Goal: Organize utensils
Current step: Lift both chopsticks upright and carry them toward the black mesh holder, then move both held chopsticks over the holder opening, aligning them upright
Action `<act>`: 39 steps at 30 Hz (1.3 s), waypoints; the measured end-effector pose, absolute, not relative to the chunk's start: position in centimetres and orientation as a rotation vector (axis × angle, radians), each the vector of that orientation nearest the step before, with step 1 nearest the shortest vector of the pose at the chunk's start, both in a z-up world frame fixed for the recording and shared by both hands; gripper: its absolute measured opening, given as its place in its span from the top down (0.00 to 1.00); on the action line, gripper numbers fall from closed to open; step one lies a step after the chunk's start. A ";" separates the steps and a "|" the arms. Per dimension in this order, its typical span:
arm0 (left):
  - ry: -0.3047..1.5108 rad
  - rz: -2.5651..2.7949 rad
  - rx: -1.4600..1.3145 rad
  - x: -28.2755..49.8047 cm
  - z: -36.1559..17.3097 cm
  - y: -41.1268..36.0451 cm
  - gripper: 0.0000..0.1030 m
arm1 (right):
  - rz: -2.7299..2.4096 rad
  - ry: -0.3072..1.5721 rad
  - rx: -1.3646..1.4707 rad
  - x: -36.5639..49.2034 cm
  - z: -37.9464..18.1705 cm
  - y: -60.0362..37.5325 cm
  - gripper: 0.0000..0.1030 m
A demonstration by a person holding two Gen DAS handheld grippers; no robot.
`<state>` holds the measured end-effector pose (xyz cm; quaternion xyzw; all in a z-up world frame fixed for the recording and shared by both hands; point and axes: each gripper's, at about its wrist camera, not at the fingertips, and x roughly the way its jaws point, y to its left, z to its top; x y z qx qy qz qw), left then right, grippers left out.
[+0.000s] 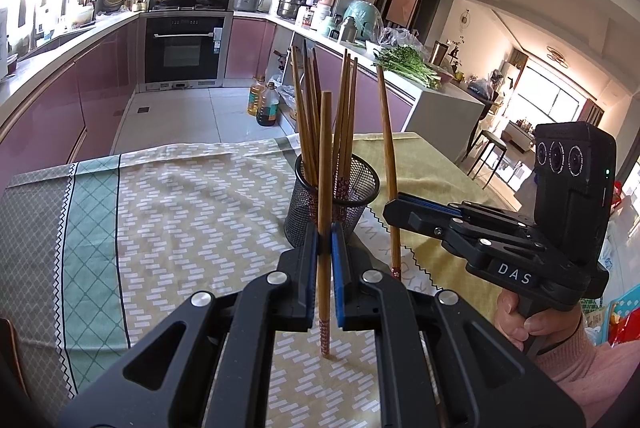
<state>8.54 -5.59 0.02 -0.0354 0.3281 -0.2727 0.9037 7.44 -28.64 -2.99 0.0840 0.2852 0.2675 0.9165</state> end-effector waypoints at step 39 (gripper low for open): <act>0.653 -0.568 -0.045 8.9 1.2 -6.3 0.93 | 0.545 0.553 0.175 7.7 -2.7 -28.6 0.94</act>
